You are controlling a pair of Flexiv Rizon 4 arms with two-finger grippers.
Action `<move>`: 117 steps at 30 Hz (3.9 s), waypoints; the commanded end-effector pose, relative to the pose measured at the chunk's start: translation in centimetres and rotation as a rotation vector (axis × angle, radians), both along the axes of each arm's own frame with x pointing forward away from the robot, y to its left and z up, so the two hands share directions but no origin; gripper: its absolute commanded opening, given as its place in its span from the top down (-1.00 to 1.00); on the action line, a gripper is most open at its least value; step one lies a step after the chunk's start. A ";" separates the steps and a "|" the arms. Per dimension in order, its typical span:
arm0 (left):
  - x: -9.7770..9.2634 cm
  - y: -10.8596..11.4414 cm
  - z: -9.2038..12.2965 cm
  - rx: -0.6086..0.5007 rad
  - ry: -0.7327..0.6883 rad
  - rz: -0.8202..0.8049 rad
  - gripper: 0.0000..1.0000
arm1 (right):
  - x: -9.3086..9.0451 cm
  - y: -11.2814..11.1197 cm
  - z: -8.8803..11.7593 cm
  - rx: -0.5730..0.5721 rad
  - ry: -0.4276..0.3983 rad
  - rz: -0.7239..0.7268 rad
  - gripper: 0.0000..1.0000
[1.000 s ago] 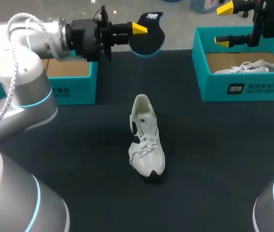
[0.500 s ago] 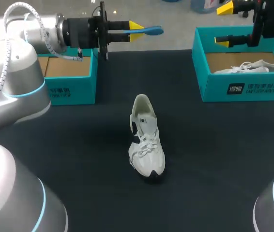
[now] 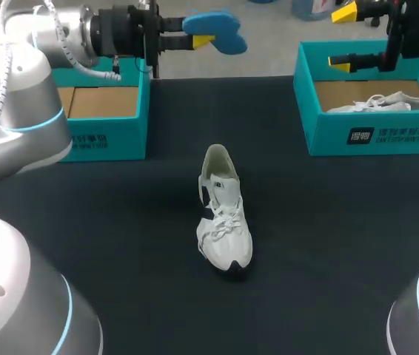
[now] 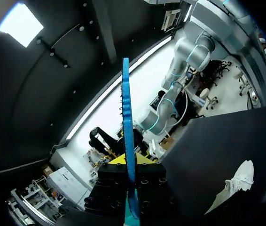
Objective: Take the shoe out of the shoebox, open the shoe tongue, remove and reinsert the insole, then place the shoe into the shoebox
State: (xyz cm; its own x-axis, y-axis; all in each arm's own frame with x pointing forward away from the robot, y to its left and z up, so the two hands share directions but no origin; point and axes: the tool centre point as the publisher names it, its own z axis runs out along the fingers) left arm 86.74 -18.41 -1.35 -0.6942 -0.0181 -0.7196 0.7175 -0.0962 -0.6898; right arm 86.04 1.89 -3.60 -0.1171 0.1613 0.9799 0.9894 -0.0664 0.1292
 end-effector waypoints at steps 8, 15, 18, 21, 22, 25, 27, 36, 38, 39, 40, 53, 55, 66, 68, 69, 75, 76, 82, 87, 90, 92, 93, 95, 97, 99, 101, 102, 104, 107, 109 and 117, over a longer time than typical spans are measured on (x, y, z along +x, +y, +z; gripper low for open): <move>-1.1 0.7 0.0 -0.127 1.079 0.010 1.00 | 0.1 0.0 0.0 -0.002 0.000 0.002 -1.00; -1.0 0.7 -0.1 -0.136 1.131 -0.011 1.00 | 0.1 0.0 0.0 -0.002 0.000 0.002 -1.00; -1.0 0.7 -0.1 -0.136 1.131 -0.011 1.00 | 0.1 0.0 0.0 -0.002 0.000 0.002 -1.00; -1.0 0.7 -0.1 -0.136 1.131 -0.011 1.00 | 0.1 0.0 0.0 -0.002 0.000 0.002 -1.00; -1.0 0.7 -0.1 -0.136 1.131 -0.011 1.00 | 0.1 0.0 0.0 -0.002 0.000 0.002 -1.00; -1.0 0.7 -0.1 -0.136 1.131 -0.011 1.00 | 0.1 0.0 0.0 -0.002 0.000 0.002 -1.00; -1.2 0.6 -0.1 -0.064 1.354 -0.046 1.00 | 0.1 0.0 0.0 -0.002 0.000 0.002 -1.00; -2.6 0.6 -0.4 0.128 1.724 -0.105 1.00 | 0.1 0.0 0.0 -0.002 0.000 0.002 -1.00; -2.4 0.8 -0.4 0.121 1.774 -0.122 1.00 | 0.1 0.0 0.0 -0.002 0.000 0.002 -1.00; -2.4 0.9 -0.4 0.120 1.839 -0.141 1.00 | 0.1 0.0 0.0 -0.002 0.000 0.002 -1.00; -2.3 0.9 -0.4 0.129 1.858 -0.147 1.00 | 0.1 0.0 0.0 -0.002 0.000 0.002 -1.00; -2.5 0.9 -0.7 0.168 2.240 -0.213 1.00 | 0.1 0.0 0.0 -0.002 0.000 0.002 -1.00; -2.5 0.9 -0.7 0.168 2.240 -0.213 1.00 | 0.1 0.0 0.0 -0.002 0.000 0.002 -1.00; -2.4 0.0 -2.1 0.217 2.211 -0.221 1.00 | 0.1 0.0 0.0 -0.002 0.000 0.002 -1.00; -2.0 -0.2 -2.7 0.221 2.217 -0.231 1.00 | 0.1 0.0 0.3 -0.031 -0.015 0.005 -1.00; -1.8 -0.3 -3.0 0.219 2.217 -0.235 1.00 | 0.0 0.1 0.6 -0.068 -0.026 0.021 -1.00; -0.9 -0.7 -3.7 0.196 2.214 -0.244 1.00 | -0.8 1.5 3.1 -0.361 -0.143 0.028 -1.00; -0.9 -0.9 -3.7 0.203 2.218 -0.247 1.00 | -1.0 1.8 3.4 -0.402 -0.157 0.030 -1.00; -0.6 -1.7 -3.7 0.254 2.248 -0.208 1.00 | -1.6 3.3 4.9 -0.617 -0.209 0.028 -1.00; -0.3 -2.3 -4.0 0.245 2.271 -0.227 1.00 | -2.0 4.4 5.6 -0.750 -0.228 0.009 -1.00; -0.1 -2.4 -4.1 0.234 2.279 -0.233 1.00 | -2.4 4.9 6.1 -0.834 -0.240 -0.030 -1.00; -0.1 -2.5 -4.2 0.233 2.280 -0.234 1.00 | -2.6 5.2 6.4 -0.944 -0.239 -0.044 -1.00; 0.0 -2.5 -4.3 0.233 2.281 -0.234 1.00 | -2.6 5.3 6.4 -0.959 -0.229 -0.057 -1.00; 0.0 -2.6 -4.4 0.232 2.284 -0.233 1.00 | -2.8 5.7 6.7 -1.090 -0.207 -0.077 -1.00; -0.1 -2.7 -4.5 0.231 2.288 -0.235 1.00 | -3.0 6.2 6.9 -1.281 -0.192 -0.103 -1.00; -0.1 -2.7 -4.6 0.227 2.294 -0.241 1.00 | -3.0 6.4 7.0 -1.329 -0.168 -0.069 -1.00; -0.2 -2.6 -4.7 0.221 2.300 -0.247 1.00 | -3.0 6.4 7.0 -1.329 -0.168 -0.069 -1.00; -0.2 -2.6 -4.7 0.222 2.301 -0.249 1.00 | -3.0 6.4 7.0 -1.329 -0.168 -0.069 -1.00; -0.4 -2.6 -4.7 0.227 2.304 -0.253 1.00 | -3.0 6.4 7.0 -1.329 -0.168 -0.069 -1.00; -0.6 -2.5 -4.6 0.237 2.303 -0.251 1.00 | -3.0 6.4 7.0 -1.329 -0.168 -0.069 -1.00; -0.7 -2.5 -4.6 0.239 2.304 -0.251 1.00 | -3.0 6.4 7.0 -1.329 -0.168 -0.069 -1.00; -0.7 -2.8 -4.7 0.218 2.311 -0.238 1.00 | -3.1 8.4 6.7 -1.416 -0.164 -0.100 -1.00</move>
